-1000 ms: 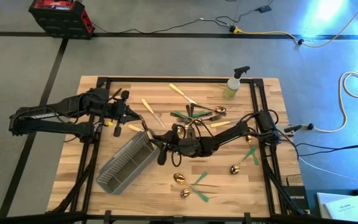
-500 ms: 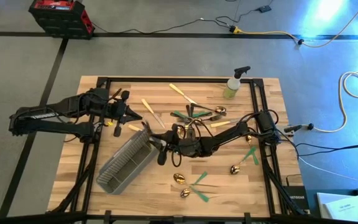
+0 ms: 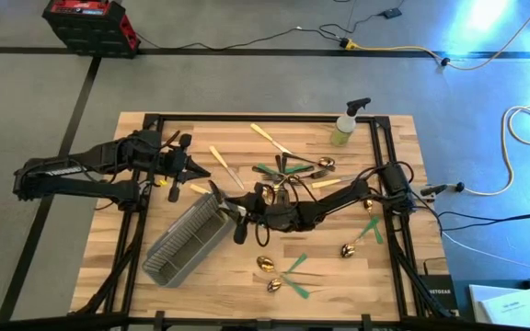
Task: Sort silverware
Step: Put the table knife into the silverware tray
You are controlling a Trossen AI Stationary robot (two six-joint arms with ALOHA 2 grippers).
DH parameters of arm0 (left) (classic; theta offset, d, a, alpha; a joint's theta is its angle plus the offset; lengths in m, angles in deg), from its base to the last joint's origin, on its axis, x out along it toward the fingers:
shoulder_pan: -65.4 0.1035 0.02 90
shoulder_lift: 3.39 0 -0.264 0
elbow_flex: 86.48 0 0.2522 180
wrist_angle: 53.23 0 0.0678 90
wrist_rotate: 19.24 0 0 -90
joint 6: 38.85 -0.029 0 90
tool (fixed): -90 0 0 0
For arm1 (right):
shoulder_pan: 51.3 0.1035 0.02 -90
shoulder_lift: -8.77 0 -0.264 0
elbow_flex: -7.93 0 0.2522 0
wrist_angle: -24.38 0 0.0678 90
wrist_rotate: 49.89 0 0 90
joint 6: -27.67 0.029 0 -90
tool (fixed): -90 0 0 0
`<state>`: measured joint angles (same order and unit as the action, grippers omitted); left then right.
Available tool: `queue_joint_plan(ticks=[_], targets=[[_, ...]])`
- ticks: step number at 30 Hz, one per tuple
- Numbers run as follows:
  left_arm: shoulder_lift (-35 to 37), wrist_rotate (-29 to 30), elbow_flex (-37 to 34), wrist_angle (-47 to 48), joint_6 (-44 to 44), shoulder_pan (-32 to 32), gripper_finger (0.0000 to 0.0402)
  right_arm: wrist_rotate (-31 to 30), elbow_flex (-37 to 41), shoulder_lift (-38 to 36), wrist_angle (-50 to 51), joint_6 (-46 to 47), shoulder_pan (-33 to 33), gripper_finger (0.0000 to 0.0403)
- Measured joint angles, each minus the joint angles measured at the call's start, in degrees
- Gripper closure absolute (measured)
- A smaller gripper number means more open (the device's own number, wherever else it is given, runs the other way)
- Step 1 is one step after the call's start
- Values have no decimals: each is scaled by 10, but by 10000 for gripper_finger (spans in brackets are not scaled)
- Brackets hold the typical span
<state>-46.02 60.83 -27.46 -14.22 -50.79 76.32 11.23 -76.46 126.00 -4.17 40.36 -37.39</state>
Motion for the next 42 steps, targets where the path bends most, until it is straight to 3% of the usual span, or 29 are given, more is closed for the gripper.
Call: queue_joint_plan(ticks=[5,9,12,19,25,33,37,42], targets=[[0,-4,0,8,0,0,402,-21,0,-60,118,-70,11,272],[0,-4,0,17,-3,0,402,-115,-1,-115,290,-90,31,272],[0,-4,0,16,-3,0,402,-159,-1,-142,456,-49,44,272],[0,-4,0,16,0,0,402,22,0,-167,825,59,23,272],[0,-4,0,16,4,0,402,116,11,-167,1029,6,-44,272],[0,-4,0,17,5,0,402,227,61,-167,1001,-202,-161,272],[0,-4,0,18,4,0,402,234,78,-166,975,-283,-209,272],[0,-4,0,23,0,0,402,235,86,-167,946,-312,-245,272]])
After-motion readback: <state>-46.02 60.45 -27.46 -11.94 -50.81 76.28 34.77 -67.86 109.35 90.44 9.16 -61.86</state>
